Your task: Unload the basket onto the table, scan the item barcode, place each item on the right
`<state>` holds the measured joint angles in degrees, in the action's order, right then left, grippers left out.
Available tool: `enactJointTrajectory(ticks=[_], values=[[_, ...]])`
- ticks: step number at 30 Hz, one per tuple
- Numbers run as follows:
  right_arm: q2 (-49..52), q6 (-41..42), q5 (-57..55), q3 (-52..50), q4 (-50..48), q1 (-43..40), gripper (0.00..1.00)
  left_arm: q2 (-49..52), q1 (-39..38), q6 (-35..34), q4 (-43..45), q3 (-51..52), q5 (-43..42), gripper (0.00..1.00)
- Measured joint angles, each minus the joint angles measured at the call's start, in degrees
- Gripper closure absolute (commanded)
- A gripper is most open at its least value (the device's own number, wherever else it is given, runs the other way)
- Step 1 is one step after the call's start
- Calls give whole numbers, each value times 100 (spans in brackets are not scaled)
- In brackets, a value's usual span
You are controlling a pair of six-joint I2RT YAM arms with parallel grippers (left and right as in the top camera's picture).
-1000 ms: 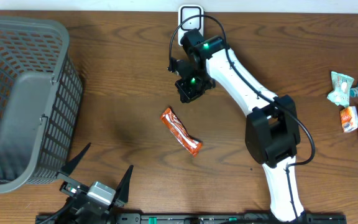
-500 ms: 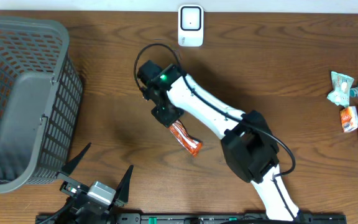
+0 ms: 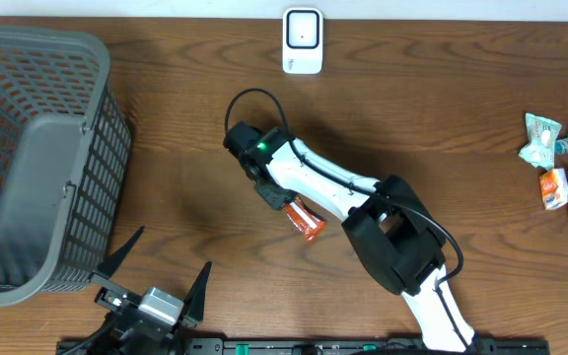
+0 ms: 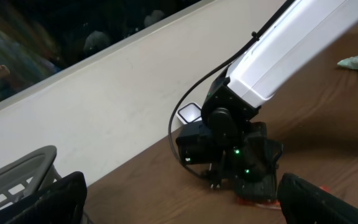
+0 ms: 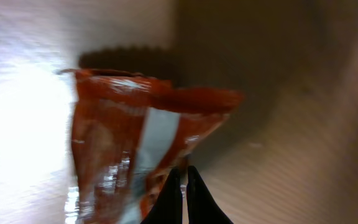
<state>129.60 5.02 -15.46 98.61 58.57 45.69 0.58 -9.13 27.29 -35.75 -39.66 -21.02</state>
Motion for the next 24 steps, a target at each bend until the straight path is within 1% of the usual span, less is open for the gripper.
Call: enactJointTrajectory(ticks=[3,4,6,8,12,15,17,19,24], values=[[44,68,-267,155,332,-61,99,0,0,0,0,0,2,2],[61,83,-282,356,586,-70,99,0,0,0,0,0,0,2],[66,90,-254,640,769,-68,99,0,0,0,0,0,2,2],[44,94,-149,944,780,-61,99,0,0,0,0,0,2,2],[-4,111,140,1008,715,-61,99,0,0,2,0,0,2,2],[-4,114,417,999,597,-61,99,0,0,0,0,0,2,2],[-13,116,509,918,326,-61,99,0,0,0,0,0,2,2],[-13,129,603,723,-87,-61,99,0,0,0,-2,0,2,2],[-15,155,697,0,-680,-61,99,0,0,0,-9,0,0,2]])
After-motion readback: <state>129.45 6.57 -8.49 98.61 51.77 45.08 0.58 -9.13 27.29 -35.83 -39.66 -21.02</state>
